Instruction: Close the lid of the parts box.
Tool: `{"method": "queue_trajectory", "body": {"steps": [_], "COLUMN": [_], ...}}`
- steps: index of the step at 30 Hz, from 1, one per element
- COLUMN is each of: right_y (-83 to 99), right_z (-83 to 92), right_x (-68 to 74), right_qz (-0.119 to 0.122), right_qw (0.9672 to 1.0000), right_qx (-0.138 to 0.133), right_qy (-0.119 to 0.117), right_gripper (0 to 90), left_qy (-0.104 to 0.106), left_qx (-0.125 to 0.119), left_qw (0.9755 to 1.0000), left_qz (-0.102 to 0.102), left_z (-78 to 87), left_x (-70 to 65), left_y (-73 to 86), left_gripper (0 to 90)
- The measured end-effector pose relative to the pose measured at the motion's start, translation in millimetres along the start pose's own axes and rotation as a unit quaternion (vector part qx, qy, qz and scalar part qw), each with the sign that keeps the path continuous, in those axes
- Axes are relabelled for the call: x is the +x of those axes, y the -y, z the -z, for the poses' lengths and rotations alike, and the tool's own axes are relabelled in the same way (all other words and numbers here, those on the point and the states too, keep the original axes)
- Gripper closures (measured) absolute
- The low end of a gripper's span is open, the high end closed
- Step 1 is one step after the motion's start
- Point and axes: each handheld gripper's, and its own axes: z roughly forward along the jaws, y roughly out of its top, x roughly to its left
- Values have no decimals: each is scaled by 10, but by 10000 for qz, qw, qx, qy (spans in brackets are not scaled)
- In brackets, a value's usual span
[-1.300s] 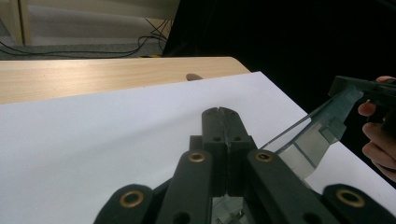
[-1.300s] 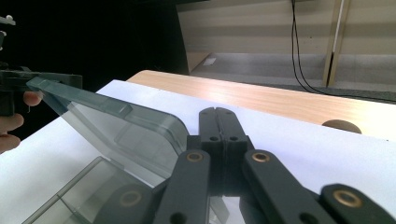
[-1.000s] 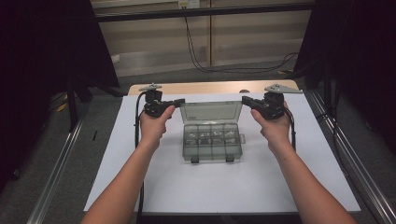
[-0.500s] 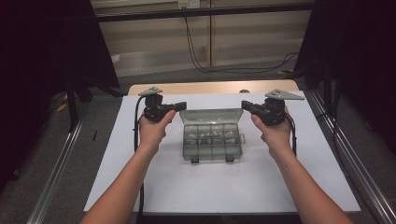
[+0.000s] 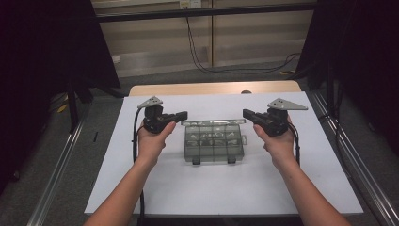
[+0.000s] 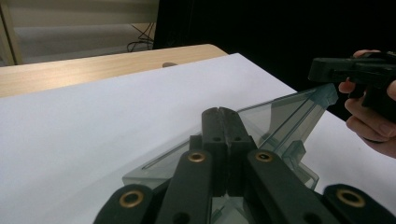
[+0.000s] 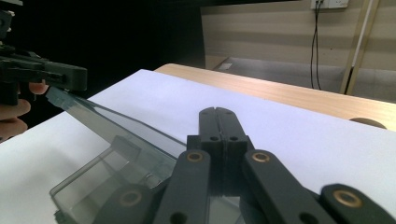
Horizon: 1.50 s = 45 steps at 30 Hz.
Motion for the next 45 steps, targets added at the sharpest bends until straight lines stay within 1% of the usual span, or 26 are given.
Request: {"method": "queue_trajectory", "body": {"steps": [4,6,8,9,10,11,14,16,18,20,21,22,24,26,28,29,30,31,32,35,37,38,42,43,44,45], "right_y": [44,68,96,111,128,148,206,246,285,327,349,371,412,447,476,489,503,514,531,565,590,601,645,656,668,678], "right_z": [41,65,96,112,127,142,179,200,220,233,240,246,252,259,269,272,272,278,277,285,290,292,300,300,298,300], "right_x": [52,76,88,103,114,123,151,170,187,206,215,221,236,253,269,277,283,292,298,316,325,324,336,336,339,340], "right_qz": [49,77,102,59,65,110,101,125,142,180,195,201,264,274,308,313,324,329,381,359,348,386,417,420,407,391], "right_qw": [10000,9999,9999,9999,9999,9999,9999,9998,9998,9997,9997,9997,9996,9995,9994,9994,9993,9993,9991,9992,9993,9991,9990,9990,9991,9991], "right_qx": [-41,-48,-61,-88,-93,-96,-101,-103,-84,-73,-66,-38,-21,-20,3,1,6,24,19,29,47,66,88,94,96,121], "right_qy": [-37,-53,-92,-65,-98,-69,-87,-85,-95,-116,-97,-138,-136,-160,-175,-151,-183,-169,-158,-163,-159,-157,-136,-118,-114,-101], "right_gripper": [900,900,900,900,900,900,900,900,900,900,900,900,900,900,900,900,900,900,900,900,900,900,900,900,900,900], "left_qy": [-10,-43,-5,-10,6,21,-15,25,63,54,33,86,8,58,45,4,31,3,5,-62,-93,-62,-162,-114,-192,-127], "left_qx": [-5,22,22,5,-9,-13,-5,-36,-60,-46,-48,-37,-14,-27,-6,-27,-48,-47,-43,-5,-2,-38,20,15,47,9], "left_qw": [10000,9999,9999,9999,9999,9999,9997,9998,9996,9992,9992,9993,9992,9992,9991,9992,9993,9993,9992,9990,9991,9992,9989,9989,9986,9989], "left_qz": [-61,-153,-129,-140,-153,-150,-233,-213,-277,-396,-395,-374,-393,-390,-410,-404,-372,-379,-400,-442,-425,-396,-443,-450,-483,-446], "left_z": [41,55,70,77,85,94,122,142,155,169,171,177,185,191,199,206,211,214,214,219,227,227,230,225,227,220], "left_x": [-47,-64,-76,-86,-95,-107,-144,-166,-194,-219,-232,-233,-248,-250,-254,-263,-266,-274,-277,-292,-296,-297,-310,-310,-319,-321], "left_y": [53,85,120,137,153,167,204,236,277,329,359,387,435,479,514,531,549,570,583,638,661,675,719,730,739,754], "left_gripper": [900,900,900,900,900,900,900,900,900,900,900,900,900,900,900,900,900,900,900,900,900,900,900,900,900,900]}}
